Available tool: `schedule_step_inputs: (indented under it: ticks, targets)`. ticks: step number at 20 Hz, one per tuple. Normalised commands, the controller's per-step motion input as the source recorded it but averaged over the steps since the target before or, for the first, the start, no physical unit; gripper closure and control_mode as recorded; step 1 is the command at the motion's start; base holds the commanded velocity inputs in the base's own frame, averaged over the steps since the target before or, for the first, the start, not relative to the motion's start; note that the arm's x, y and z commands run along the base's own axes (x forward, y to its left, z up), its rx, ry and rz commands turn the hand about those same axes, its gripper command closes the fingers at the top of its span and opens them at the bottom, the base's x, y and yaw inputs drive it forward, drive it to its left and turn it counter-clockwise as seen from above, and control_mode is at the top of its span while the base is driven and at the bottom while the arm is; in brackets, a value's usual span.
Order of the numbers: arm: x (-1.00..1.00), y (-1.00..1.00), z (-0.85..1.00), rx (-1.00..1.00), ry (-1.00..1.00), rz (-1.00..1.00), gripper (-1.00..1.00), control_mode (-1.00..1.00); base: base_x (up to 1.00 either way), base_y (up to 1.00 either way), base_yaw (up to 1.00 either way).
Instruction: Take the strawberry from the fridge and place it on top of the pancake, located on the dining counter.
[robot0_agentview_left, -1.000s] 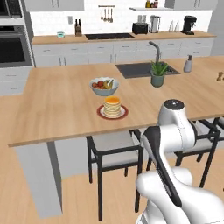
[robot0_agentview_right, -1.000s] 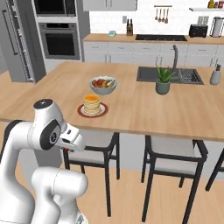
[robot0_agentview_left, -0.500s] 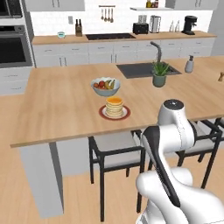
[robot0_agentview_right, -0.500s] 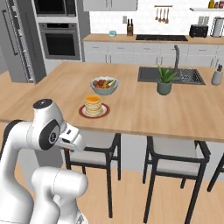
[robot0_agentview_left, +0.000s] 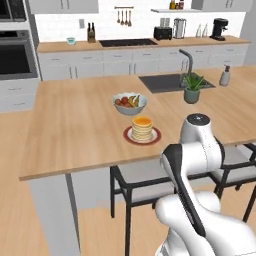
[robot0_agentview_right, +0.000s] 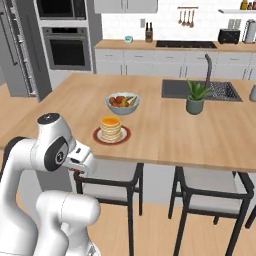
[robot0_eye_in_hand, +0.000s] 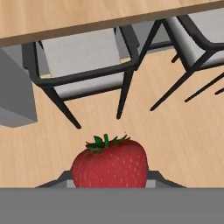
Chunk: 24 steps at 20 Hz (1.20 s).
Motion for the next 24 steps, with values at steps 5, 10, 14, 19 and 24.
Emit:
schedule_step_inputs:
  ticks: [5,10,14,19,24]
  targets:
    - [0.0,0.0,0.0,0.0,0.0,0.0,1.0,1.0,0.52,0.26,-0.04]
    - [0.0,0.0,0.0,0.0,0.0,0.0,1.0,1.0,0.52,0.26,-0.04]
    - [0.0,0.0,0.0,0.0,0.0,0.0,1.0,1.0,0.47,0.25,-0.02]
    - [0.0,0.0,0.0,0.0,0.0,0.0,1.0,1.0,0.46,0.22,0.0]
    - [0.21,0.0,0.03,0.0,-0.01,0.1,1.0,-1.0,0.05,0.0,0.0]
